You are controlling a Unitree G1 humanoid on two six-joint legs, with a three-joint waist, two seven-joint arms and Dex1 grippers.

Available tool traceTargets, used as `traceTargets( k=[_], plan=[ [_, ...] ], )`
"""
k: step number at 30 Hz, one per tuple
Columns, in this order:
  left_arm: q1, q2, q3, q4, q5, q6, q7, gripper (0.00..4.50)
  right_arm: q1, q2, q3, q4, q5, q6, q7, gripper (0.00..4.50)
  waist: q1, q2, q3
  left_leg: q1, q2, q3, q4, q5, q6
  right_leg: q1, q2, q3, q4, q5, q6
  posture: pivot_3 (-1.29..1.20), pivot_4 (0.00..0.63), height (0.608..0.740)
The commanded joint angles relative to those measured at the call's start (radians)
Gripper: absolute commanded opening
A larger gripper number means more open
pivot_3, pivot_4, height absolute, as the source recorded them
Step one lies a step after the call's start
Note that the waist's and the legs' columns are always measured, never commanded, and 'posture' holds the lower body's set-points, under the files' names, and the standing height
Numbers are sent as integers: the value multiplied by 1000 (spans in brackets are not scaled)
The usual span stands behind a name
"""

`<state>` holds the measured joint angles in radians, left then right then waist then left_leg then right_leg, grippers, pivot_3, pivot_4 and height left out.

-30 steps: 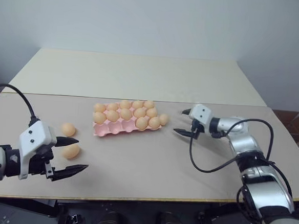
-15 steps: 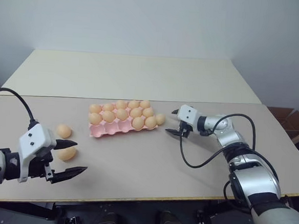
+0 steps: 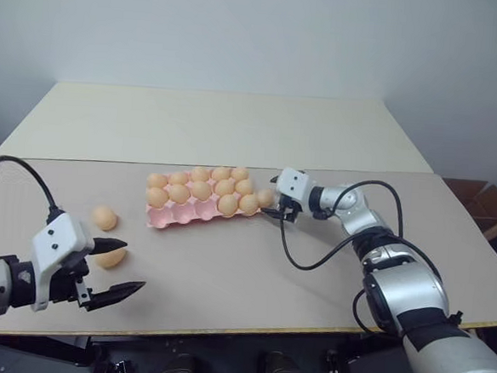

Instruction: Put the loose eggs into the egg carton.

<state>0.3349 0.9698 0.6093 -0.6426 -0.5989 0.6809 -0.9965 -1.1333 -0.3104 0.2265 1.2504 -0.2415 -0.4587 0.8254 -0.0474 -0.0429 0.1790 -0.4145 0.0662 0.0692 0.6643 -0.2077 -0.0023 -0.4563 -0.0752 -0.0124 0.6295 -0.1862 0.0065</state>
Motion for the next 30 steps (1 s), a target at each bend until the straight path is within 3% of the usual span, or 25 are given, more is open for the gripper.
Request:
traceTargets(
  k=[1, 8, 9, 11, 18, 30],
  plan=[
    [7, -10, 24, -29, 6, -16, 9, 4500, -36, 7, -1, 7, -11, -9, -8, 4483, 0, 0, 0, 0, 0, 0, 0, 0, 0, 0, 0, 0, 0, 0, 0, 0, 150, 740],
    [6, -13, 25, -26, 11, -19, 9, 4500, -50, 23, -7, 32, -36, 4, -55, 4483, -1, 0, 0, 0, 0, 0, 0, 0, 0, 0, 0, 0, 0, 0, 0, 0, 150, 740],
    [7, -12, 31, -24, 11, -18, 6, 4500, -51, 25, -8, 35, -37, 6, -65, 4317, -1, 0, 0, 0, 0, 0, 0, 0, 0, 0, 0, 0, 0, 0, 0, 0, 150, 740],
    [11, -11, 37, -21, 14, -19, 1, 4500, -53, 31, -16, 40, -33, 13, -81, 3897, -1, 0, 0, 0, 0, 0, 0, 0, 0, 0, 0, 0, 0, 0, 0, 0, 150, 740],
    [1, -5, 24, -16, 13, -19, 0, 4500, -48, 26, -5, 43, -50, 7, -102, 1593, -1, 0, 0, 0, 0, 0, 0, 0, 0, 0, 0, 0, 0, 0, -1, 0, 150, 740],
    [-49, 5, -23, 19, 28, -31, -2, 4500, -19, -46, -22, 9, -37, -43, -86, 1593, 2, 0, 0, 0, 0, 0, 0, 0, 0, 0, 0, 0, 0, -1, -1, 0, 150, 740]
  ],
)
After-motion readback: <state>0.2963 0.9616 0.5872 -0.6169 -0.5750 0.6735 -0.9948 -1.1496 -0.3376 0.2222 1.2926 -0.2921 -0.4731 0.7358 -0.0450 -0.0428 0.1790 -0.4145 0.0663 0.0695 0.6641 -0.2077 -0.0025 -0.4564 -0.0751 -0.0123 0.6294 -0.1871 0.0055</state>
